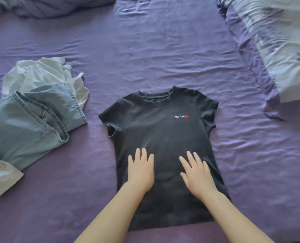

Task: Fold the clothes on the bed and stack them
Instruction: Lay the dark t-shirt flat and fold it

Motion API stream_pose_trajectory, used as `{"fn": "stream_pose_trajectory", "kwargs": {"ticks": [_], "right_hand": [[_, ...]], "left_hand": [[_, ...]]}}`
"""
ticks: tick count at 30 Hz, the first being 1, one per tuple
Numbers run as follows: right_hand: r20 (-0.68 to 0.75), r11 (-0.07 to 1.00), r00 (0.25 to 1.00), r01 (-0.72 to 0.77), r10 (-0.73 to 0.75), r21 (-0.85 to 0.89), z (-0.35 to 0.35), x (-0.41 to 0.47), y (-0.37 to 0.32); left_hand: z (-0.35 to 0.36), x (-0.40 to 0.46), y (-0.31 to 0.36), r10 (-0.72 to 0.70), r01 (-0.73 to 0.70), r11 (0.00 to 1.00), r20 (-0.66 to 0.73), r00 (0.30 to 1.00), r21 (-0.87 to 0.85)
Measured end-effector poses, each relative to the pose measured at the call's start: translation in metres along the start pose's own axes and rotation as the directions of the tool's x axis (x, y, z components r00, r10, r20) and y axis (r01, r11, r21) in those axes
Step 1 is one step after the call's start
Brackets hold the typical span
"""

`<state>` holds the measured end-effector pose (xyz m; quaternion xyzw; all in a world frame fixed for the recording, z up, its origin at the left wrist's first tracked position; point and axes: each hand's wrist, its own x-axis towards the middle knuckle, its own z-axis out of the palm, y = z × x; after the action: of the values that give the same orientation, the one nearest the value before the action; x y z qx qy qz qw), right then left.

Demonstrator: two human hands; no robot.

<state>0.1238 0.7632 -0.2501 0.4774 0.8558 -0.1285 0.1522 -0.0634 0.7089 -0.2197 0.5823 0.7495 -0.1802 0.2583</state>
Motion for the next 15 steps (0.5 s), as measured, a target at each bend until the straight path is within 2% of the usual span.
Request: {"fn": "stream_pose_trajectory", "kwargs": {"ticks": [2,6,11,15], "right_hand": [[-0.06,0.991,0.998,-0.021,0.029,0.132,-0.017,0.025,0.018],[-0.08,0.912,0.978,-0.148,0.192,0.382,-0.034,0.083,0.065],[-0.109,0.888,0.965,-0.172,0.24,0.426,-0.051,0.144,0.118],[-0.04,0.786,0.919,-0.313,0.393,0.532,-0.057,0.169,0.135]], "left_hand": [[-0.012,0.018,0.022,0.069,-0.069,0.998,-0.027,0.997,-0.006],[-0.03,0.057,0.067,0.14,-0.14,0.99,-0.08,0.987,0.005],[-0.049,0.103,0.116,0.21,-0.234,0.963,-0.17,0.963,-0.134],[-0.064,0.146,0.14,0.179,-0.273,0.905,-0.29,0.94,-0.326]]}}
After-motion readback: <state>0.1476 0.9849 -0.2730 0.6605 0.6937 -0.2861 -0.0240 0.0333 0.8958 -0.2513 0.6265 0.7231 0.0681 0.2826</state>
